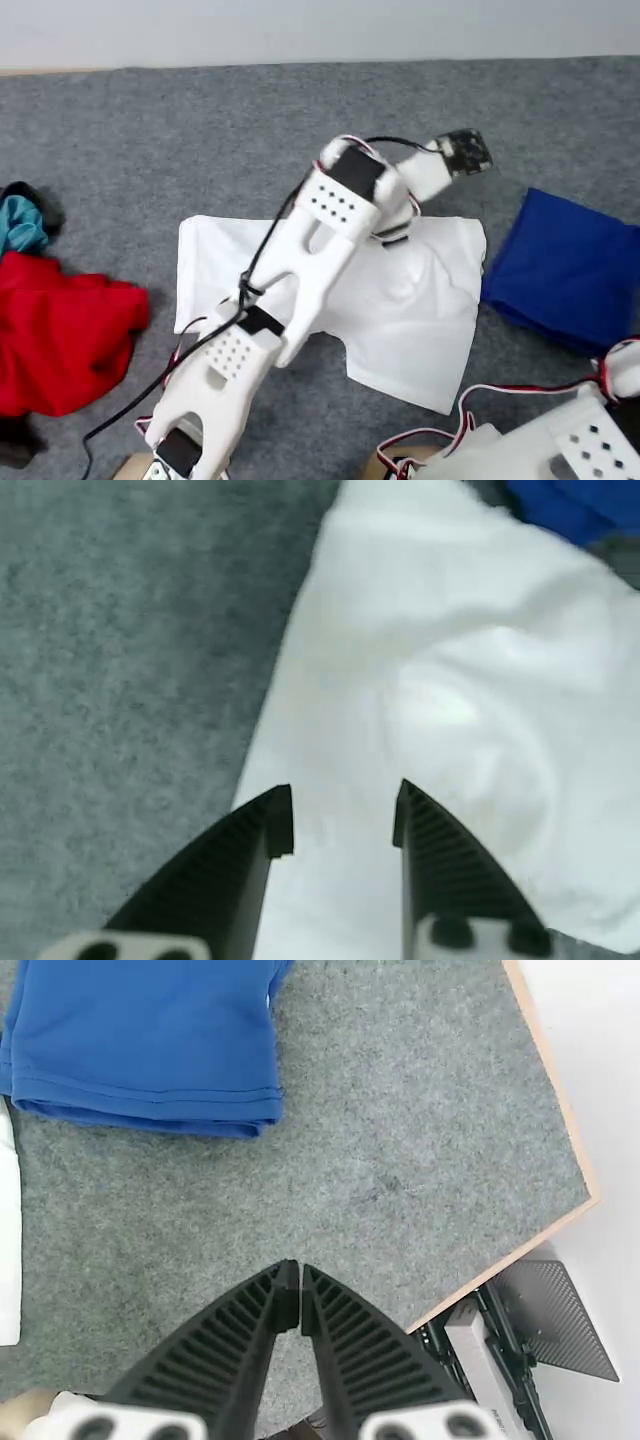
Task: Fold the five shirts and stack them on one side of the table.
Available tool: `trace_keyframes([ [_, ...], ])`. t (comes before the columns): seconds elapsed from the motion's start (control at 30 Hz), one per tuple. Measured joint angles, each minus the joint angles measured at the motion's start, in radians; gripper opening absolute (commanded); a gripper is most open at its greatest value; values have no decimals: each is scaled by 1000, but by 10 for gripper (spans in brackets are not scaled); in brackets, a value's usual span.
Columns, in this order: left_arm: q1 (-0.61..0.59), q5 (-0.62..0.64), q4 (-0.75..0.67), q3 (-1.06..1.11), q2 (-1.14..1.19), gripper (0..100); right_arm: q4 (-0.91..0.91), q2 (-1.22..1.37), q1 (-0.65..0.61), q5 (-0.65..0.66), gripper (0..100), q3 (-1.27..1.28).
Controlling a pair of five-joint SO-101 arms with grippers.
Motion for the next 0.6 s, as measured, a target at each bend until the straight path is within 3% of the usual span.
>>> trace_keyframes([
  [0.3, 49, 3, 11, 238, 2, 170, 0, 0, 0, 0, 15, 0],
  [0.6, -66, 8, -101, 331, 34, 170, 0, 0, -2, 0, 15, 0],
])
